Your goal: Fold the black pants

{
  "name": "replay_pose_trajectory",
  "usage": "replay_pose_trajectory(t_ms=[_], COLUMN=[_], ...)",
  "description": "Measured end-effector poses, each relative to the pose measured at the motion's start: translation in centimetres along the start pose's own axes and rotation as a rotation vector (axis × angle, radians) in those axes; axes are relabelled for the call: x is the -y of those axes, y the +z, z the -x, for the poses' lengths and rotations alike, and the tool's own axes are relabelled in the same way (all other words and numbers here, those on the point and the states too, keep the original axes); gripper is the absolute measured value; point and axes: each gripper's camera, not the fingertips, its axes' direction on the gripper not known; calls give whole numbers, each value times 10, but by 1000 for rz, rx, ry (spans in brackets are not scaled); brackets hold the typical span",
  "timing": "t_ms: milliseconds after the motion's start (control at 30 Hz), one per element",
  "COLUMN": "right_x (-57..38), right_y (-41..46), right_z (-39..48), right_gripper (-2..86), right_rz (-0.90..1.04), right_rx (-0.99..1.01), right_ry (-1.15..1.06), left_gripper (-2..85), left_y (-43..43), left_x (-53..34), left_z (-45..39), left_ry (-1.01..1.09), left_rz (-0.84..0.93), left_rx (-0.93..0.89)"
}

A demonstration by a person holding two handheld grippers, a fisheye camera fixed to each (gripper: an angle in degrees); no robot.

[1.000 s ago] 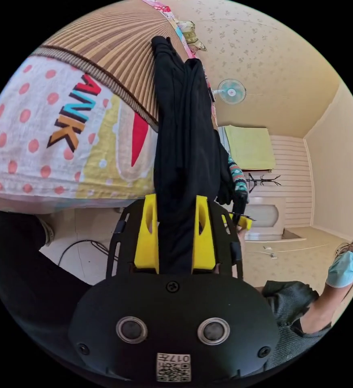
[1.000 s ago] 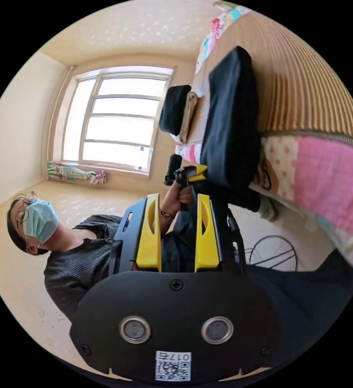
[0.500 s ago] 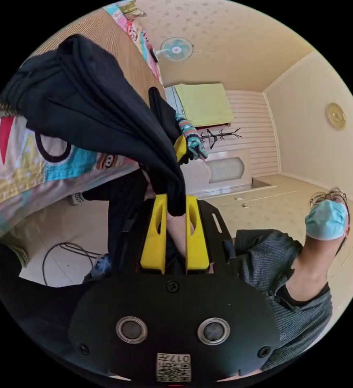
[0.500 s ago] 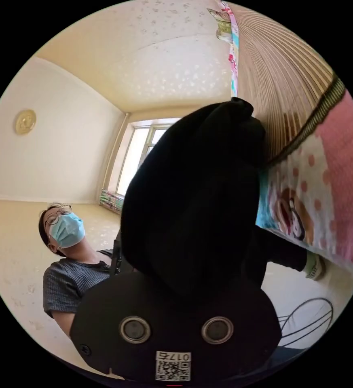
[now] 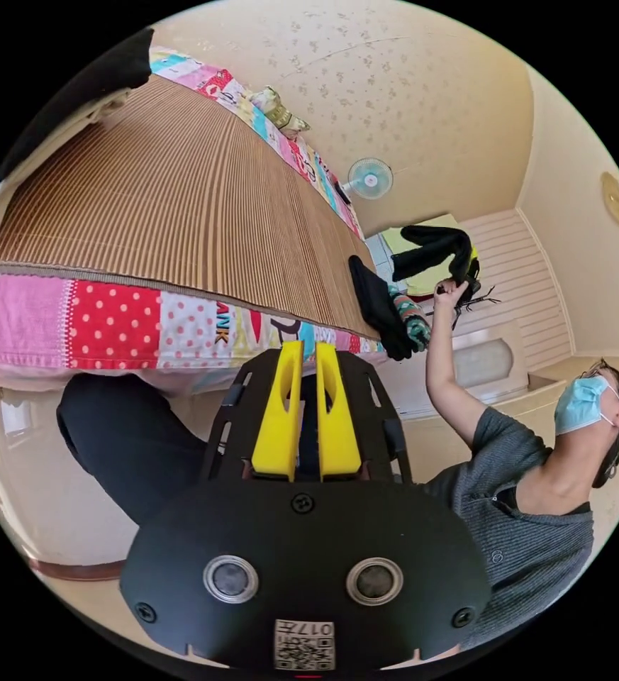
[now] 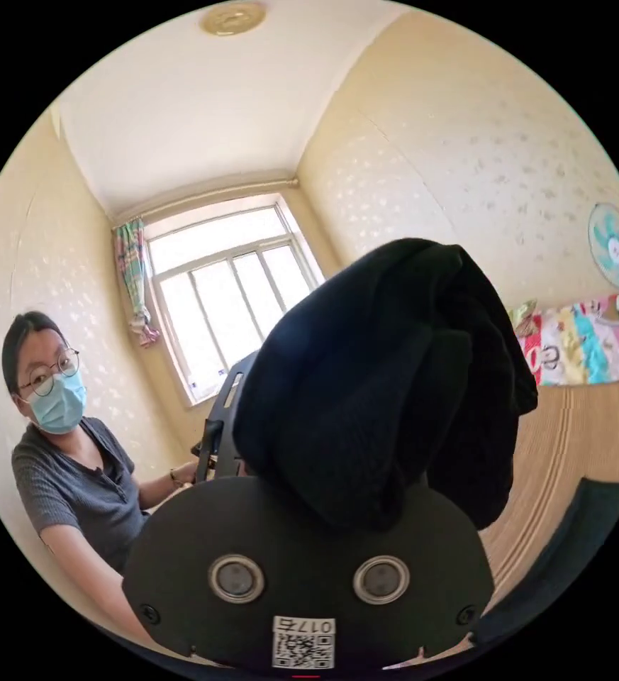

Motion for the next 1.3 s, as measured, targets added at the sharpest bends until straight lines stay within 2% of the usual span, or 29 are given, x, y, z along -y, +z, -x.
replay_pose_trajectory(t_ms=[67, 167, 267, 333, 367, 467, 533, 600, 767, 867, 967, 1033, 1133, 1233, 1300], right_x=[6, -38, -145, -256, -281, -356, -393, -408, -419, -414, -397, -399, -404, -409, -412], right_y=[-28, -68, -101, -114, -113, -116, -103, -82, 1, 74, 141, 192, 243, 265, 266], right_z=[-4, -38, -92, -120, -122, -73, -25, 15, 97, 131, 160, 164, 144, 152, 156], right_gripper=[123, 109, 93, 80, 76, 67, 62, 49, 13, 8, 5, 4, 4, 3, 3], right_rz=[10, 11, -3, 33, 61, -191, -320, -353, -193, 25, 186, 285, 474, 423, 393], right_rx=[-106, -300, -528, -739, -793, -671, -696, -741, -838, -911, -1128, -1392, -1560, -1668, -1615], right_ry=[3, 195, 612, 1034, 1128, 1044, 1059, 992, 791, 639, 461, 343, 373, 346, 367], left_gripper=[36, 34, 31, 29, 30, 31, 32, 33, 36, 36, 32, 27, 37, 100, 124], left_y=[5, 30, 67, 89, 102, 128, 139, 148, 164, 167, 167, 166, 160, 136, 114], left_x=[-11, -20, -20, -17, -14, -6, -4, -3, -12, -19, -26, -30, -33, -21, -4], left_z=[-3, -3, -10, -18, -26, -54, -73, -91, -137, -149, -154, -158, -165, -170, -171], left_ry=[-26, -63, -71, -68, -60, -19, 11, 43, 109, 108, 79, 69, 50, 25, 13], left_rz=[-10, 29, 101, 151, 176, 212, 208, 189, 105, 48, -5, -46, -140, -255, -324], left_rx=[33, 8, -25, -22, -19, 7, 51, 106, 267, 294, 335, 377, 531, 691, 769])
